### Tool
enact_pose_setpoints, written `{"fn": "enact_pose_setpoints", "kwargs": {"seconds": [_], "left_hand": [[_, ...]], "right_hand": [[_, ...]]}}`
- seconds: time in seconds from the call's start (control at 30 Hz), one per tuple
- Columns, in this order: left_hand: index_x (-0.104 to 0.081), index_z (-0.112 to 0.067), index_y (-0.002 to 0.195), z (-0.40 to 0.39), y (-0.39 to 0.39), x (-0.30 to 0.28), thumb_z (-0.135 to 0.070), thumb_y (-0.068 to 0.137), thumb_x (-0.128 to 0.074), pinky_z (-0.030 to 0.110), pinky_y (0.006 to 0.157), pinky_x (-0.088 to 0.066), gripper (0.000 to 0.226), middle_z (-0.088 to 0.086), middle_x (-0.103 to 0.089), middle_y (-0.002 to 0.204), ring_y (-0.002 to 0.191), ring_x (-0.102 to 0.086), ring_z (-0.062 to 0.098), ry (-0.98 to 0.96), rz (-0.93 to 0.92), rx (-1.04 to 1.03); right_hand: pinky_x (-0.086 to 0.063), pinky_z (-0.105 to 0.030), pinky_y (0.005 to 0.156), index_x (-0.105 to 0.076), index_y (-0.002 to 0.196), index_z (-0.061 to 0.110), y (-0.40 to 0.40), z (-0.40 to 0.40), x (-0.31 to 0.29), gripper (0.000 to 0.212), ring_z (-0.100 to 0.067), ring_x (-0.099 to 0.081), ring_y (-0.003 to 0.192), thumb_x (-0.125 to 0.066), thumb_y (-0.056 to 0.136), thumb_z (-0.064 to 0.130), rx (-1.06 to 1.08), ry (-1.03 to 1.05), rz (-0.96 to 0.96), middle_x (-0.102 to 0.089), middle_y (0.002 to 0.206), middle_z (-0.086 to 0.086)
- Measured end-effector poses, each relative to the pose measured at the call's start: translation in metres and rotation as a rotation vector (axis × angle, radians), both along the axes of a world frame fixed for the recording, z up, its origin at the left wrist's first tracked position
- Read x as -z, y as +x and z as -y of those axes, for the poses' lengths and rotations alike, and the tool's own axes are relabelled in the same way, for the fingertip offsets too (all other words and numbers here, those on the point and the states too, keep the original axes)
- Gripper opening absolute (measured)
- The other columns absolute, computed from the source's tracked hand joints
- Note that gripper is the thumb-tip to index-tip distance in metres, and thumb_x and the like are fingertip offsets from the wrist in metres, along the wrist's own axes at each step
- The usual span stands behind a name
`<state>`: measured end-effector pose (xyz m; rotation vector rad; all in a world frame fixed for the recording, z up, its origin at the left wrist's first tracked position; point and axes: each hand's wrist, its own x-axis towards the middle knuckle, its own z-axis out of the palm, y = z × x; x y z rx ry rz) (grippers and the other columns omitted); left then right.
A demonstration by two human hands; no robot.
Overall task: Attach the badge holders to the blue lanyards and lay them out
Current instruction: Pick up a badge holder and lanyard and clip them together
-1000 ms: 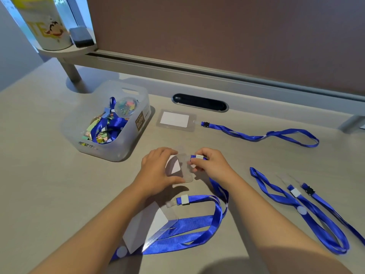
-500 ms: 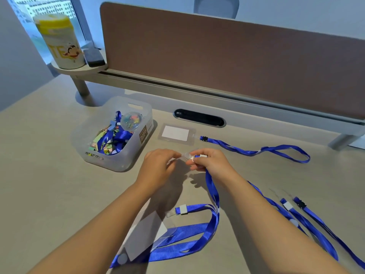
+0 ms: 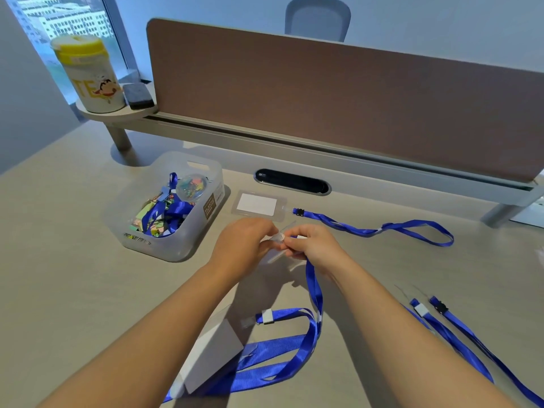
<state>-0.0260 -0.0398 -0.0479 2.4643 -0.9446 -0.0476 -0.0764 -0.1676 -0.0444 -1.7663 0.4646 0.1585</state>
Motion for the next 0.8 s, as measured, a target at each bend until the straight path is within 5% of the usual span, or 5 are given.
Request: {"fn": "enact_pose_setpoints", "kwargs": {"seconds": [0.17,0.33,0.53,0.8], "left_hand": [[-0.061,-0.004,0.095,-0.001,0.002,-0.008,-0.026,0.083,-0.055,0.03,0.076,-0.042,0.026,0.017,-0.067,0.1,0.09,-0.058,0.029,-0.063,-0.013,-0.005],[-0.064,-0.005,0.091,0.0,0.005,-0.016,-0.022,0.082,-0.057,0.037,0.077,-0.048,0.02,0.017,-0.069,0.096,0.087,-0.06,0.028,-0.21,-0.159,-0.042],[-0.063,-0.005,0.091,0.002,0.007,-0.015,-0.02,0.085,-0.054,0.031,0.072,-0.044,0.019,0.018,-0.068,0.094,0.081,-0.055,0.022,-0.248,-0.191,-0.06],[-0.062,0.001,0.085,0.001,0.009,-0.014,-0.015,0.086,-0.052,0.022,0.06,-0.039,0.018,0.022,-0.066,0.084,0.074,-0.055,0.026,-0.359,-0.177,-0.085]], "right_hand": [[-0.046,-0.018,0.069,-0.058,0.065,0.023,0.002,-0.003,-0.007,0.029,-0.008,-0.051,0.068,-0.053,0.089,0.006,0.023,-0.053,0.07,-0.057,0.075,0.002],[-0.043,-0.014,0.066,-0.057,0.083,0.012,0.004,-0.006,-0.013,0.01,-0.006,-0.049,0.069,-0.051,0.09,0.009,0.017,-0.144,0.133,-0.055,0.081,0.0],[-0.045,-0.029,0.085,-0.055,0.087,0.011,0.006,-0.01,-0.015,0.009,-0.017,-0.052,0.09,-0.048,0.091,0.01,0.044,-0.207,0.15,-0.056,0.091,-0.006],[-0.04,-0.013,0.064,-0.053,0.084,0.01,0.01,-0.015,-0.016,0.01,-0.019,-0.053,0.087,-0.047,0.092,0.009,0.065,-0.164,0.198,-0.055,0.092,-0.007]]}}
